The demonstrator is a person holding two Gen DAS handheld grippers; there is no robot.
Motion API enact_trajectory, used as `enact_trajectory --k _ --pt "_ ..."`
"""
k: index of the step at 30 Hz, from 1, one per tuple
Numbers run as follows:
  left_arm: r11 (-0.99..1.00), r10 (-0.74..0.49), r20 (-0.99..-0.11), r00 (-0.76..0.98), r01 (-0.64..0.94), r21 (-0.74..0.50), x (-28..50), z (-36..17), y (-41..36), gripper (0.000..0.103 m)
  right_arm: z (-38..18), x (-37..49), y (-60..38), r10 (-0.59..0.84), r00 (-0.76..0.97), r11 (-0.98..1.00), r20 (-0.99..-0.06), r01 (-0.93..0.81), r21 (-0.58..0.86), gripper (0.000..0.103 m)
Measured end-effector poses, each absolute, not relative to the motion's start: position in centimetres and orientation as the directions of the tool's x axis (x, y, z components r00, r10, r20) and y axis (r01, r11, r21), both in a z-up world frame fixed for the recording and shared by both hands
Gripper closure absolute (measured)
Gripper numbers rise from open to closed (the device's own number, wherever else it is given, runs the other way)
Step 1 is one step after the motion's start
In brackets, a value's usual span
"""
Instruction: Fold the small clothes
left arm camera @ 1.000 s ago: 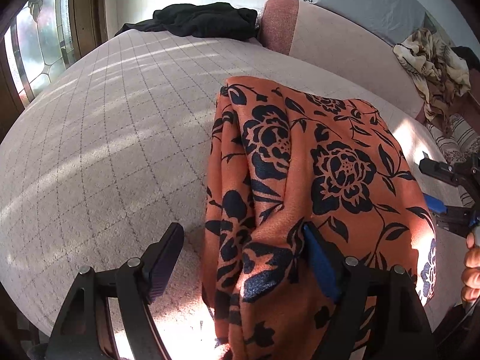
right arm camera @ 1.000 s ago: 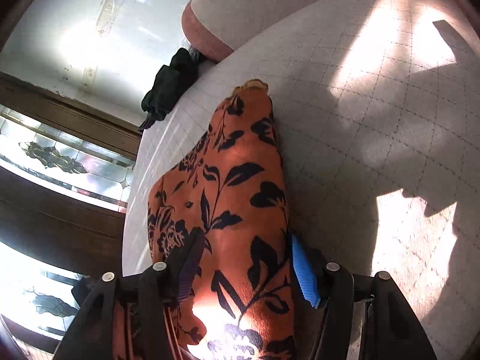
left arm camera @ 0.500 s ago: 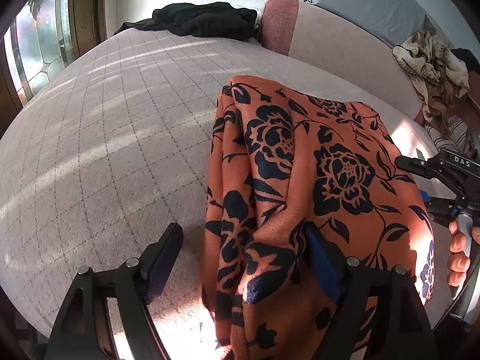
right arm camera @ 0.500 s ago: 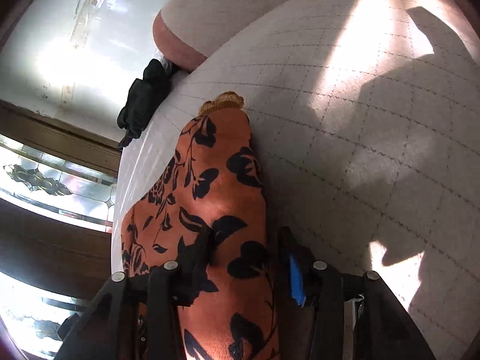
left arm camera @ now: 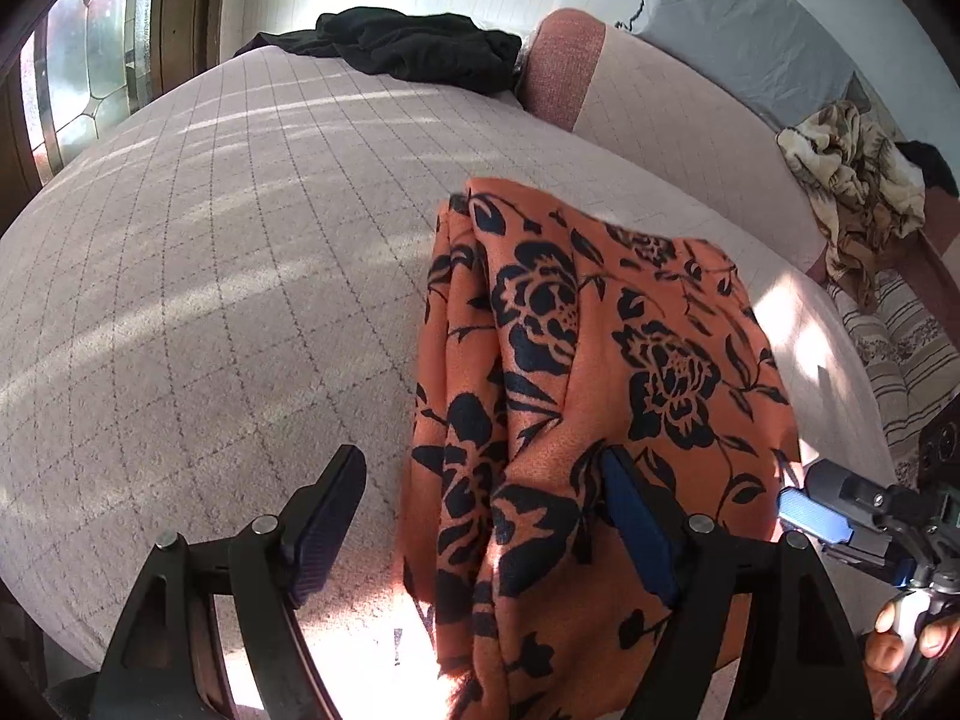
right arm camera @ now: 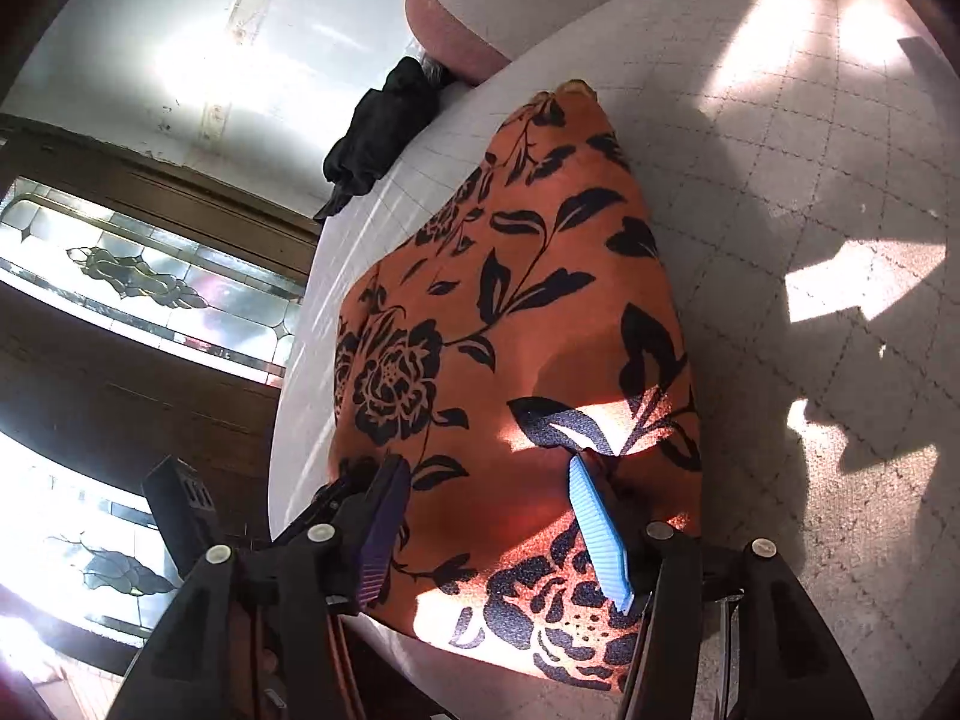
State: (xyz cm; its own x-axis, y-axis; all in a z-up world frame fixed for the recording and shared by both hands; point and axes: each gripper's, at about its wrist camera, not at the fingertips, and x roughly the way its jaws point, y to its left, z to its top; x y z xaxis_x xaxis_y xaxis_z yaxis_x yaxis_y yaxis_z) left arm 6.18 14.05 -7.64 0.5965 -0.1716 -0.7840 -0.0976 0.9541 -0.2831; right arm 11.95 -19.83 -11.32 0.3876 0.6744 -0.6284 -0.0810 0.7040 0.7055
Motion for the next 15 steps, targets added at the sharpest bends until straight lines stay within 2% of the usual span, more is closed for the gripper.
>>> enact_trajectory --k 1,3,6,7,8,9,11,13,15 --pt "0.947 -0.18 -0.766 0.618 -0.1 -0.304 6.1 -6.8 14.6 0.022 -10.8 11.7 -19.4 0.663 0.386 0.722 -0.641 -0.105 0.683 0.037" --pt "0.933 -0.223 -0.749 0.624 -0.087 -0.35 6.6 -5.8 15.5 0.022 -10.5 11.5 -18.6 0.646 0.372 0.75 -0.667 -0.143 0.646 0.034" --pt "0.934 -0.235 -0.79 0.566 -0.094 -0.345 9.6 -6.4 16.2 0.026 -11.1 11.4 -18.5 0.647 0.39 0.745 -0.656 -0.141 0.652 0.034" --pt "0.934 -0.246 -0.811 0.531 -0.095 -0.345 11.0 -6.8 16.3 0.04 -11.3 11.3 -18.7 0.656 0.395 0.734 -0.643 -0.134 0.666 0.033" --pt "0.934 -0.247 -0.831 0.498 -0.107 -0.341 12.3 -7.2 16.4 0.059 -11.4 11.2 -18.8 0.663 0.396 0.726 -0.636 -0.13 0.675 0.033" --pt "0.93 -0.262 -0.841 0.474 -0.109 -0.351 13.4 -7.5 16.5 0.063 -11.4 11.2 -19.2 0.668 0.394 0.72 -0.631 -0.13 0.682 0.033" --pt "0.929 -0.286 -0.863 0.417 -0.1 -0.357 16.0 -8.5 16.3 0.07 -11.4 11.2 -19.4 0.677 0.389 0.713 -0.625 -0.135 0.688 0.033" --pt "0.953 -0.237 -0.89 0.388 -0.085 -0.291 18.5 -10.0 15.8 0.068 -11.4 11.2 -19.6 0.685 0.385 0.705 -0.618 -0.138 0.695 0.033" --pt "0.949 -0.248 -0.891 0.381 -0.092 -0.303 19.8 -10.1 16.0 0.067 -11.5 11.2 -19.6 0.694 0.381 0.697 -0.611 -0.14 0.703 0.033"
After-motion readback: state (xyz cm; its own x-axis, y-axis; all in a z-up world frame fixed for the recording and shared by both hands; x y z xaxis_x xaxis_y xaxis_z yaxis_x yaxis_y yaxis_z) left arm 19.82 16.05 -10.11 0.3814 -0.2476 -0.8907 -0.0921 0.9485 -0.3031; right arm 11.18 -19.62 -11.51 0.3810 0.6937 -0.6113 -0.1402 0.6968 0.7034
